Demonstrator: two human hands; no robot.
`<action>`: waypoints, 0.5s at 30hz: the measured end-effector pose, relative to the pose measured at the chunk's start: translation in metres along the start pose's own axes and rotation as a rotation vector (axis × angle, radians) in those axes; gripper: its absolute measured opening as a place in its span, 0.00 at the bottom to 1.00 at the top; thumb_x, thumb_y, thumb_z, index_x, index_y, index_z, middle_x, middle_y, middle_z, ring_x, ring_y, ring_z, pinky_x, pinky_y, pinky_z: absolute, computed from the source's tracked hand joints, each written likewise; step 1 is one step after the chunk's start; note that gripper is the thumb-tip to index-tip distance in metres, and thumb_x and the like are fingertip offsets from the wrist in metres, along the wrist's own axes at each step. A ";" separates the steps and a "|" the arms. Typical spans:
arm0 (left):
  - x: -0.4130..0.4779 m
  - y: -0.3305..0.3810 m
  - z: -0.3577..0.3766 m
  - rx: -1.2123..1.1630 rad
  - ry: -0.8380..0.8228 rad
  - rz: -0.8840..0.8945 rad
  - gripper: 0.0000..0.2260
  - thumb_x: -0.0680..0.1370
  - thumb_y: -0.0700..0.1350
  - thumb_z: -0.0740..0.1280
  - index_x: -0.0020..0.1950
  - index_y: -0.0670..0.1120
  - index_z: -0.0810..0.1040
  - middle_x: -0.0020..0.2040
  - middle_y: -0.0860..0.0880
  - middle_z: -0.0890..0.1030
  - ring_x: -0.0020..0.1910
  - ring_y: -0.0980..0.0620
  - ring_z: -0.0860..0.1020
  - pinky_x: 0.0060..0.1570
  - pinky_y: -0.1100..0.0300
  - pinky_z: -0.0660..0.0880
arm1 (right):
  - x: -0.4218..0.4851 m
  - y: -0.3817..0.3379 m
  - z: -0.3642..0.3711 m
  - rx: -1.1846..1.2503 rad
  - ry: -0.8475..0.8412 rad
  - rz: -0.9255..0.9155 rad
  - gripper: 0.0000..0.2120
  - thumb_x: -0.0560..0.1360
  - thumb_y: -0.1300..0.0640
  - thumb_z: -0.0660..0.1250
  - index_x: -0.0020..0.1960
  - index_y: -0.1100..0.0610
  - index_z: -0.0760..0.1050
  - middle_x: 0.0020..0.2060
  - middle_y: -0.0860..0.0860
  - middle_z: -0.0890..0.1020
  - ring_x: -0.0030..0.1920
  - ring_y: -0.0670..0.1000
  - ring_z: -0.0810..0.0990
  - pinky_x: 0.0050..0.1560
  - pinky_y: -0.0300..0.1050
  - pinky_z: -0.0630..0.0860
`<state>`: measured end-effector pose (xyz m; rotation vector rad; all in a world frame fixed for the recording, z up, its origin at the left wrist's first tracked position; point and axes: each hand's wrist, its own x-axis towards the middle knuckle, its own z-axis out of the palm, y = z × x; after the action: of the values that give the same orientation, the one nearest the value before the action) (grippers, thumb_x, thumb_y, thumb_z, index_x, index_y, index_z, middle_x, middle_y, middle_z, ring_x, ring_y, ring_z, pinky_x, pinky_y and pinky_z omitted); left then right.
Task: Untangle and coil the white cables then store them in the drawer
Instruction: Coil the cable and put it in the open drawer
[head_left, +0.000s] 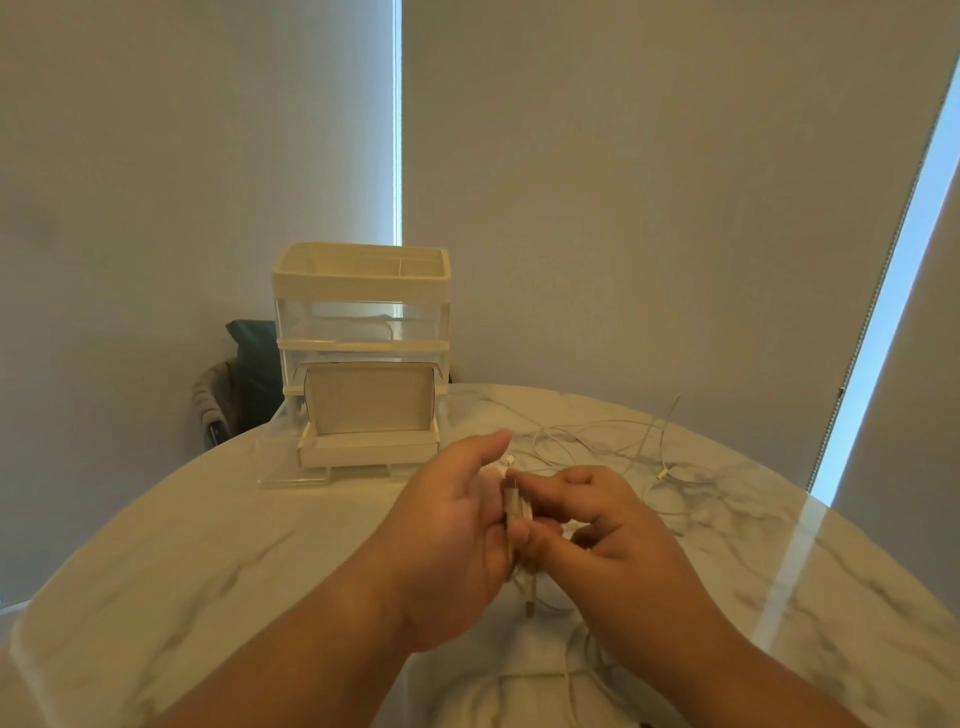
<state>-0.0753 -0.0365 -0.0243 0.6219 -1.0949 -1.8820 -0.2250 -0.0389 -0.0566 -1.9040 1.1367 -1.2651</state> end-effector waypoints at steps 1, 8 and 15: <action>0.001 -0.003 0.002 -0.021 0.014 0.035 0.31 0.73 0.57 0.57 0.65 0.35 0.75 0.51 0.40 0.80 0.40 0.53 0.79 0.45 0.60 0.76 | -0.001 -0.001 0.001 -0.033 0.034 -0.007 0.17 0.71 0.50 0.76 0.56 0.33 0.81 0.50 0.39 0.76 0.47 0.40 0.78 0.47 0.33 0.73; 0.002 -0.011 0.011 -0.067 0.183 0.189 0.39 0.70 0.62 0.64 0.68 0.32 0.71 0.50 0.40 0.73 0.45 0.49 0.74 0.47 0.57 0.75 | -0.001 -0.002 0.006 -0.184 0.249 -0.086 0.13 0.69 0.51 0.77 0.50 0.41 0.77 0.51 0.36 0.74 0.55 0.41 0.74 0.44 0.32 0.69; 0.002 -0.017 0.014 -0.305 0.171 0.229 0.31 0.68 0.58 0.64 0.64 0.39 0.70 0.51 0.38 0.75 0.53 0.43 0.77 0.61 0.48 0.71 | 0.001 0.002 0.015 -0.281 0.143 -0.064 0.08 0.76 0.40 0.60 0.45 0.40 0.75 0.48 0.35 0.71 0.55 0.38 0.70 0.48 0.34 0.69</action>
<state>-0.0939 -0.0274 -0.0321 0.4520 -0.7181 -1.7160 -0.2115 -0.0407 -0.0631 -2.0932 1.4002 -1.3524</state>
